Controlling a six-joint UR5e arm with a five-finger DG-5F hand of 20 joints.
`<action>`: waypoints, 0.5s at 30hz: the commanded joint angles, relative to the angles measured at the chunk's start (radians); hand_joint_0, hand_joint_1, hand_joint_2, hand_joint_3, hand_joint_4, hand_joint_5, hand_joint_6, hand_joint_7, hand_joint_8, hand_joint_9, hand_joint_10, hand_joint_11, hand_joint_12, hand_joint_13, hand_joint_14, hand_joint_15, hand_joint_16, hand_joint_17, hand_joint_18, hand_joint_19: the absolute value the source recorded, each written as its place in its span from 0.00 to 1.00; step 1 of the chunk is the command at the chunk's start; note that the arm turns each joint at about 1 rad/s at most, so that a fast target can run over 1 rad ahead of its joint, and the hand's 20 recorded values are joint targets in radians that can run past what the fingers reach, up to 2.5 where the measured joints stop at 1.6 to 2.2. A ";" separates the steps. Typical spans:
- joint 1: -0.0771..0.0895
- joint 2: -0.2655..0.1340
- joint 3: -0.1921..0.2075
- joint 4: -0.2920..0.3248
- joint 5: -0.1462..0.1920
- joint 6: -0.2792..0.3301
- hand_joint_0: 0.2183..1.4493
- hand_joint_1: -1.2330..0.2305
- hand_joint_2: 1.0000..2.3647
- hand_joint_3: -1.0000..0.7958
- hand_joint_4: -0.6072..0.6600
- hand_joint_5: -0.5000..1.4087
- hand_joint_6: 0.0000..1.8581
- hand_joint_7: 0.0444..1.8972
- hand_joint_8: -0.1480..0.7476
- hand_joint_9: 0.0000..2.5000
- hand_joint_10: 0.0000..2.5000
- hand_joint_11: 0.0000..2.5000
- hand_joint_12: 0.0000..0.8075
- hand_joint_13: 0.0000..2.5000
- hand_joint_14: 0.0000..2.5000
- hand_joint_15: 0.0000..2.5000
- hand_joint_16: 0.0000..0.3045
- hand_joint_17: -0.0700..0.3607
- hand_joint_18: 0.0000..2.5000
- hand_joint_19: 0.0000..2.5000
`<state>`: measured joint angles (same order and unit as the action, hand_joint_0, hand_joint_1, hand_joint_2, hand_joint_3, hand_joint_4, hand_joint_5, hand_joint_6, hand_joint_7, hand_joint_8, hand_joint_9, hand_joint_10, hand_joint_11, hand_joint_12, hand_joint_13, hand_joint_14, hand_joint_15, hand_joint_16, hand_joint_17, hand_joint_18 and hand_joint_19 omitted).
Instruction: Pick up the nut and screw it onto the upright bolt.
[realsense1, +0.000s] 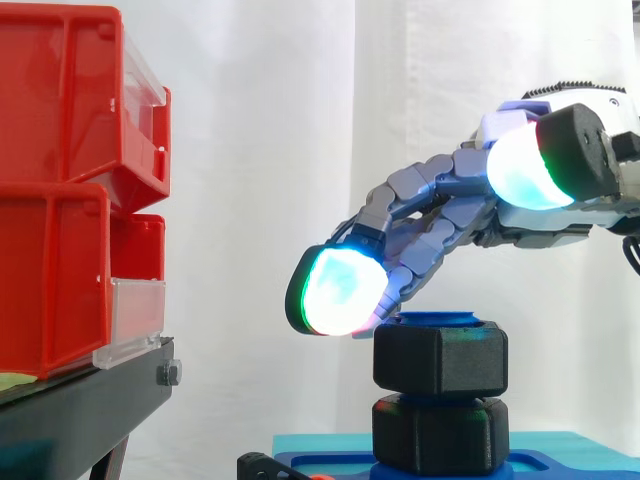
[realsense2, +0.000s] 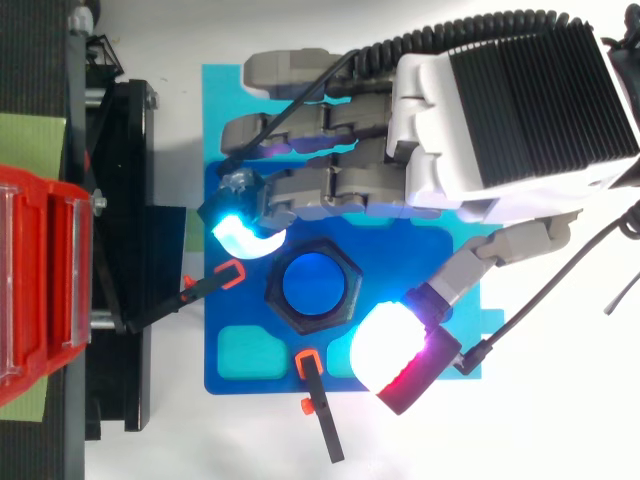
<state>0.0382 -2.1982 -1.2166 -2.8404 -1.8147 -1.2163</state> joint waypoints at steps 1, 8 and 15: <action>0.000 0.000 0.000 -0.005 0.000 0.000 0.20 0.75 0.00 0.28 0.62 0.15 0.27 0.31 0.44 0.24 0.00 0.00 0.39 0.09 0.00 0.00 0.13 0.36 0.00 0.00; 0.000 0.000 0.000 -0.005 0.002 0.000 0.20 0.75 0.00 0.28 0.62 0.15 0.27 0.31 0.44 0.23 0.00 0.00 0.39 0.09 0.00 0.00 0.13 0.37 0.00 0.00; 0.003 0.000 0.000 -0.014 0.002 0.000 0.20 0.76 0.00 0.28 0.61 0.15 0.27 0.31 0.43 0.22 0.00 0.00 0.40 0.08 0.00 0.00 0.13 0.37 0.00 0.00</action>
<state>0.0403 -2.1982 -1.2166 -2.8507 -1.8138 -1.2165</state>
